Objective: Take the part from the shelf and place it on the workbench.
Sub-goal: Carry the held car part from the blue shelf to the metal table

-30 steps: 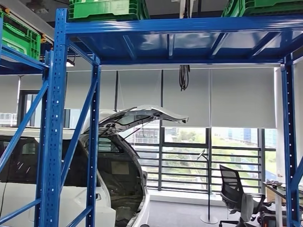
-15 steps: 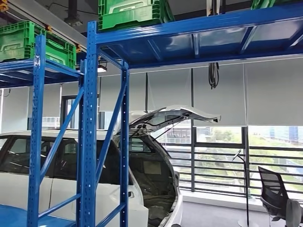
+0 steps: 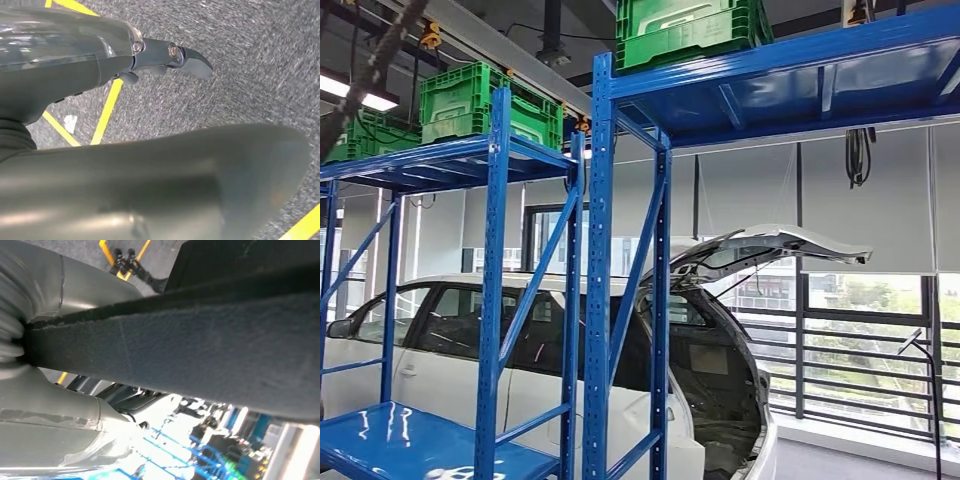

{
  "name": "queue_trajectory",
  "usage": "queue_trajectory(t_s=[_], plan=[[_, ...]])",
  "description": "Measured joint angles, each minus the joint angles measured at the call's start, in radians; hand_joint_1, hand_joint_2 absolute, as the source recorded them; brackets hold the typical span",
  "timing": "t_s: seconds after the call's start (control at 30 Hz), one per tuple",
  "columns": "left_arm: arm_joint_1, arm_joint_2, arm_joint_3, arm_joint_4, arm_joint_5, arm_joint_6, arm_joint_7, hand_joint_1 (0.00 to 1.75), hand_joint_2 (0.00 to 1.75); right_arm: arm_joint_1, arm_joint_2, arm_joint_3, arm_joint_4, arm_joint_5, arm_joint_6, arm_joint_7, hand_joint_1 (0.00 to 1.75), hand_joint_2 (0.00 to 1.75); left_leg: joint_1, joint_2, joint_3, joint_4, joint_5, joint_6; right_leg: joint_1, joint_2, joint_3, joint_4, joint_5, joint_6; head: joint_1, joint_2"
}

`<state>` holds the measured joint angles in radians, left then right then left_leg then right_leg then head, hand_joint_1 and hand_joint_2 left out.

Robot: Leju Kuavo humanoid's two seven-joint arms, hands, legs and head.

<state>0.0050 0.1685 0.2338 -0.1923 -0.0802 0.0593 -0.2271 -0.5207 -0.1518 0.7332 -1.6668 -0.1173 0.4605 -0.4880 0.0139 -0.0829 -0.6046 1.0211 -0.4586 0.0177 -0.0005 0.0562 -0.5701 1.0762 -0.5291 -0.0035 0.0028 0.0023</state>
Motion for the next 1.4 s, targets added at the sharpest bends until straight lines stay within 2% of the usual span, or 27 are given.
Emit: queue_trajectory(t_s=[0.07, 0.13, 0.2, 0.27, 0.33, 0.37, 0.4, 0.43, 0.47, 0.53, 0.57, 0.63, 0.67, 0.73, 0.8, 0.83, 0.87, 0.9, 0.93, 1.0, 1.07, 1.13, 1.17, 1.23, 1.3, 1.37, 1.4], plan=[[-0.005, -0.002, 0.001, 0.000, -0.003, -0.004, -0.006, 0.00, 1.75, -0.003, -0.002, -0.003, -0.001, 0.003, 0.002, 0.006, 1.75, 1.75, 0.004, -0.023, -0.010, 0.001, 0.007, -0.010, 0.002, 0.026, 0.025, -0.062, 0.017, -0.007, 0.000, 0.000], [-0.005, -0.001, 0.002, 0.000, -0.006, -0.009, -0.012, 0.00, 1.75, -0.008, -0.003, -0.004, 0.000, 0.006, 0.002, 0.013, 1.75, 1.75, 0.009, -0.041, -0.020, 0.000, 0.013, -0.022, 0.002, 0.005, 0.026, -0.071, 0.020, -0.009, 0.000, 0.000], [-0.003, -0.002, 0.003, 0.000, -0.008, -0.012, -0.018, 0.00, 1.75, -0.016, -0.001, -0.004, 0.006, 0.007, 0.003, 0.021, 1.75, 1.75, 0.006, -0.013, -0.035, 0.023, -0.007, -0.031, -0.003, -0.021, 0.026, -0.081, 0.027, -0.015, 0.000, 0.000], [-0.009, -0.002, 0.006, 0.000, -0.012, -0.015, -0.025, 0.00, 1.75, -0.022, 0.000, -0.005, 0.022, 0.007, 0.002, 0.026, 1.75, 1.75, 0.004, 0.042, -0.078, 0.119, -0.067, -0.038, -0.004, -0.050, 0.024, -0.086, 0.032, -0.019, 0.000, 0.000], [-0.016, -0.003, 0.007, 0.000, -0.015, -0.018, -0.031, 0.00, 1.75, -0.022, 0.002, -0.005, 0.045, 0.008, 0.002, 0.028, 1.75, 1.75, 0.006, 0.065, -0.128, 0.242, -0.121, -0.047, -0.004, -0.082, 0.022, -0.086, 0.032, -0.019, 0.000, 0.000], [-0.016, -0.004, 0.007, 0.000, -0.015, -0.019, -0.033, 0.00, 1.75, -0.022, 0.004, -0.004, 0.056, 0.009, 0.002, 0.030, 1.75, 1.75, 0.008, 0.070, -0.136, 0.269, -0.124, -0.051, -0.003, -0.096, 0.022, -0.086, 0.032, -0.019, 0.000, 0.000], [-0.015, -0.004, 0.008, 0.000, -0.015, -0.019, -0.035, 0.00, 1.75, -0.023, 0.008, -0.003, 0.065, 0.011, 0.003, 0.032, 1.75, 1.75, 0.010, 0.075, -0.124, 0.256, -0.110, -0.054, -0.004, -0.110, 0.021, -0.085, 0.031, -0.018, 0.000, 0.000], [-0.014, -0.004, 0.009, 0.000, -0.015, -0.019, -0.037, 0.00, 1.75, -0.027, 0.013, -0.002, 0.072, 0.013, 0.003, 0.035, 1.75, 1.75, 0.012, 0.083, -0.095, 0.208, -0.082, -0.056, -0.004, -0.121, 0.022, -0.083, 0.030, -0.016, 0.000, 0.000], [-0.014, -0.004, 0.010, 0.000, -0.015, -0.019, -0.038, 0.00, 1.75, -0.033, 0.019, 0.000, 0.078, 0.015, 0.003, 0.039, 1.75, 1.75, 0.013, 0.104, -0.058, 0.139, -0.050, -0.058, -0.004, -0.132, 0.022, -0.080, 0.027, -0.012, 0.000, 0.000], [-0.018, -0.004, 0.010, 0.000, -0.015, -0.019, -0.040, 0.00, 1.75, -0.047, 0.031, 0.004, 0.087, 0.018, 0.004, 0.048, 1.75, 1.75, 0.007, 0.146, -0.003, 0.031, -0.015, -0.050, 0.002, -0.151, 0.020, -0.070, 0.021, -0.001, 0.000, 0.000], [-0.021, -0.004, 0.011, 0.000, -0.015, -0.019, -0.040, 0.00, 1.75, -0.053, 0.037, 0.006, 0.090, 0.020, 0.004, 0.053, 1.75, 1.75, 0.004, 0.157, 0.006, 0.009, -0.013, -0.043, 0.006, -0.161, 0.019, -0.067, 0.019, 0.004, 0.000, 0.000], [-0.020, -0.004, 0.011, 0.000, -0.016, -0.019, -0.040, 0.00, 1.75, -0.060, 0.048, 0.012, 0.097, 0.023, 0.004, 0.062, 1.75, 1.75, 0.000, 0.141, 0.001, 0.007, -0.014, -0.027, 0.008, -0.181, 0.020, -0.067, 0.016, 0.012, 0.000, 0.000], [-0.017, -0.004, 0.012, 0.000, -0.016, -0.019, -0.039, 0.00, 1.75, -0.063, 0.053, 0.016, 0.101, 0.024, 0.004, 0.064, 1.75, 1.75, 0.000, 0.130, -0.001, 0.007, -0.012, -0.021, 0.005, -0.173, 0.021, -0.064, 0.010, 0.017, 0.000, 0.000], [-0.017, -0.004, 0.016, 0.000, -0.016, -0.018, -0.039, 0.00, 1.75, -0.068, 0.060, 0.021, 0.108, 0.024, 0.003, 0.066, 1.75, 1.75, 0.003, 0.109, -0.005, 0.005, -0.006, -0.008, -0.002, -0.124, 0.001, -0.013, -0.031, 0.026, 0.000, 0.000], [-0.022, -0.005, 0.019, 0.000, -0.017, -0.019, -0.039, 0.00, 1.75, -0.069, 0.062, 0.026, 0.117, 0.025, 0.000, 0.067, 1.75, 1.75, 0.003, 0.085, -0.008, 0.005, -0.002, 0.000, -0.004, -0.075, -0.053, 0.110, -0.096, 0.029, 0.000, 0.000], [-0.023, -0.005, 0.020, 0.000, -0.017, -0.019, -0.038, 0.00, 1.75, -0.067, 0.062, 0.029, 0.123, 0.026, -0.001, 0.067, 1.75, 1.75, 0.001, 0.072, -0.009, 0.005, -0.001, 0.002, -0.004, -0.067, -0.081, 0.172, -0.118, 0.028, 0.000, 0.000], [-0.023, -0.005, 0.021, 0.000, -0.018, -0.019, -0.037, 0.00, 1.75, -0.066, 0.062, 0.032, 0.129, 0.027, -0.002, 0.066, 1.75, 1.75, -0.001, 0.059, -0.009, 0.005, 0.000, 0.004, -0.003, -0.063, -0.099, 0.208, -0.122, 0.025, 0.000, 0.000], [-0.022, -0.006, 0.022, 0.000, -0.020, -0.020, -0.036, 0.00, 1.75, -0.064, 0.063, 0.035, 0.134, 0.028, -0.003, 0.066, 1.75, 1.75, -0.004, 0.046, -0.008, 0.005, 0.000, 0.005, -0.002, -0.060, -0.101, 0.208, -0.107, 0.021, 0.000, 0.000], [-0.020, -0.006, 0.023, 0.000, -0.022, -0.020, -0.034, 0.00, 1.75, -0.064, 0.063, 0.037, 0.137, 0.029, -0.003, 0.065, 1.75, 1.75, -0.007, 0.032, -0.008, 0.006, 0.001, 0.006, 0.000, -0.054, -0.085, 0.169, -0.075, 0.014, 0.000, 0.000], [-0.019, -0.008, 0.025, 0.000, -0.025, -0.020, -0.031, 0.00, 1.75, -0.066, 0.066, 0.038, 0.140, 0.029, -0.004, 0.061, 1.75, 1.75, -0.010, 0.007, -0.007, 0.006, 0.003, 0.006, 0.003, -0.016, -0.029, 0.039, -0.001, -0.006, 0.000, 0.000], [-0.020, -0.012, 0.025, 0.000, -0.026, -0.020, -0.031, 0.00, 1.75, -0.067, 0.066, 0.038, 0.140, 0.028, -0.004, 0.057, 1.75, 1.75, -0.006, -0.015, -0.013, 0.006, 0.007, 0.001, 0.006, 0.017, 0.003, -0.040, 0.031, -0.019, 0.000, 0.000], [-0.017, -0.013, 0.025, 0.000, -0.030, -0.021, -0.029, 0.00, 1.75, -0.067, 0.067, 0.038, 0.140, 0.027, -0.004, 0.055, 1.75, 1.75, -0.001, -0.036, -0.021, 0.004, 0.014, -0.010, 0.008, 0.009, 0.008, -0.059, 0.032, -0.021, 0.000, 0.000], [-0.013, -0.014, 0.025, 0.000, -0.032, -0.021, -0.029, 0.00, 1.75, -0.067, 0.067, 0.038, 0.140, 0.026, -0.004, 0.054, 1.75, 1.75, -0.001, -0.034, -0.025, 0.003, 0.014, -0.015, 0.006, -0.003, 0.011, -0.068, 0.033, -0.022, 0.000, 0.000], [-0.009, -0.017, 0.025, 0.000, -0.036, -0.022, -0.027, 0.00, 1.75, -0.065, 0.068, 0.038, 0.140, 0.024, -0.004, 0.052, 1.75, 1.75, -0.004, 0.006, -0.041, 0.033, -0.012, -0.025, 0.000, -0.027, 0.017, -0.086, 0.040, -0.024, 0.001, 0.000], [-0.013, -0.018, 0.025, 0.000, -0.037, -0.022, -0.027, 0.00, 1.75, -0.060, 0.067, 0.039, 0.141, 0.023, -0.004, 0.051, 1.75, 1.75, 0.001, 0.054, -0.090, 0.143, -0.076, -0.037, -0.001, -0.054, 0.019, -0.091, 0.043, -0.025, 0.001, 0.000], [-0.016, -0.018, 0.025, 0.000, -0.039, -0.025, -0.025, 0.00, 1.75, -0.051, 0.066, 0.039, 0.143, 0.023, -0.004, 0.050, 1.75, 1.75, 0.011, 0.069, -0.139, 0.255, -0.118, -0.051, -0.002, -0.083, 0.018, -0.091, 0.042, -0.024, 0.001, 0.000], [-0.015, -0.018, 0.025, 0.000, -0.042, -0.027, -0.024, 0.00, 1.75, -0.047, 0.066, 0.039, 0.144, 0.023, -0.004, 0.050, 1.75, 1.75, 0.016, 0.074, -0.141, 0.266, -0.113, -0.057, -0.003, -0.096, 0.018, -0.090, 0.041, -0.021, 0.001, 0.000]])
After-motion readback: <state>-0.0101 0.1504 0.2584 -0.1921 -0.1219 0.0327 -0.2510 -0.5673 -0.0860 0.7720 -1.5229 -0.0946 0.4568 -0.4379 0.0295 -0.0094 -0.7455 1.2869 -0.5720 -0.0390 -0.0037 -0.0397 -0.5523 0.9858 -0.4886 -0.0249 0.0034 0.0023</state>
